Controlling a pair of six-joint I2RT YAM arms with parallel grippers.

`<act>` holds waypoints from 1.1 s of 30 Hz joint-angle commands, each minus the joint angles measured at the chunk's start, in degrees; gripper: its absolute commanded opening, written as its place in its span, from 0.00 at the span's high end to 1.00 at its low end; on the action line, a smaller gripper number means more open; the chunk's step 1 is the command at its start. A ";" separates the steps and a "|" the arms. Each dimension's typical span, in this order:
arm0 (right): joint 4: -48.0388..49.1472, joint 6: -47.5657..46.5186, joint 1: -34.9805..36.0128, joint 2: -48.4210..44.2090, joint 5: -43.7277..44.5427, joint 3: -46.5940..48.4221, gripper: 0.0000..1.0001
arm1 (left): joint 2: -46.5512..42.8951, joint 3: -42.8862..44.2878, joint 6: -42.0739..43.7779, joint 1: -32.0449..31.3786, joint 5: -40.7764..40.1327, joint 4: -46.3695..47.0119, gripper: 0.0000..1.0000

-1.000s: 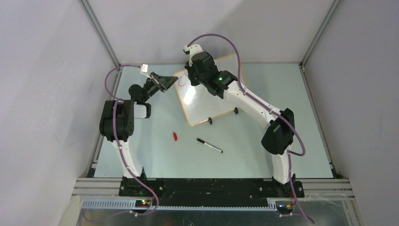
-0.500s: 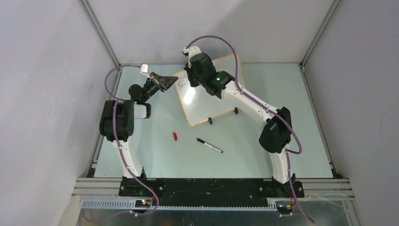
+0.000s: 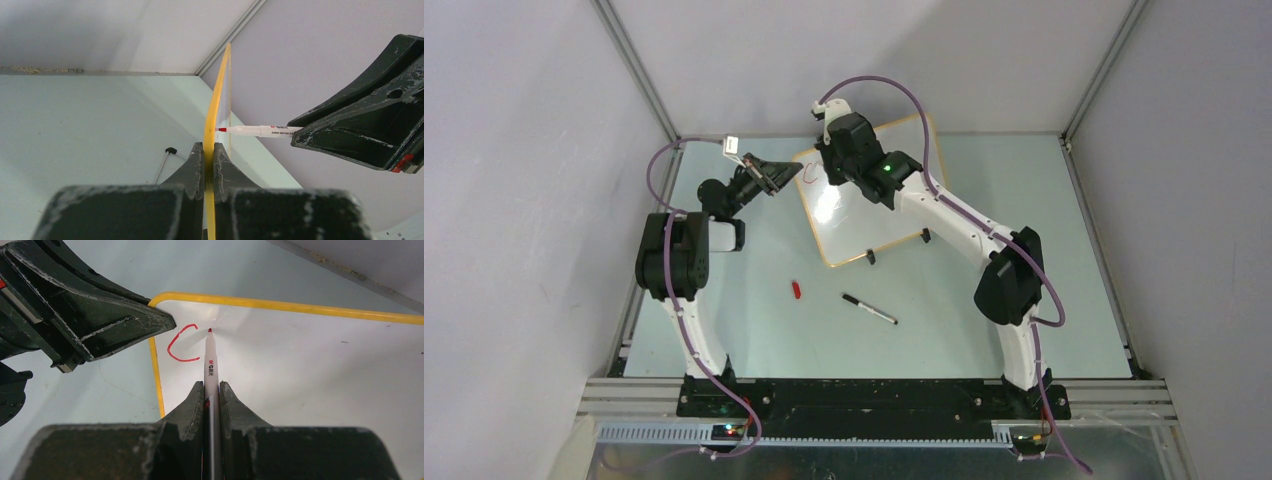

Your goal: Write a sentence on the whiteboard

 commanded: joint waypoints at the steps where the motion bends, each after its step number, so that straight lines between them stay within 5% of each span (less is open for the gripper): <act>1: 0.26 -0.01 -0.35 -1.45 0.63 -0.17 1.00 | -1.37 0.62 3.05 -1.31 2.90 2.07 1.00; 33: 1.74 1.06 -0.23 -5.76 0.46 -7.89 1.00 | -1.85 0.09 3.03 -1.31 2.76 2.47 1.00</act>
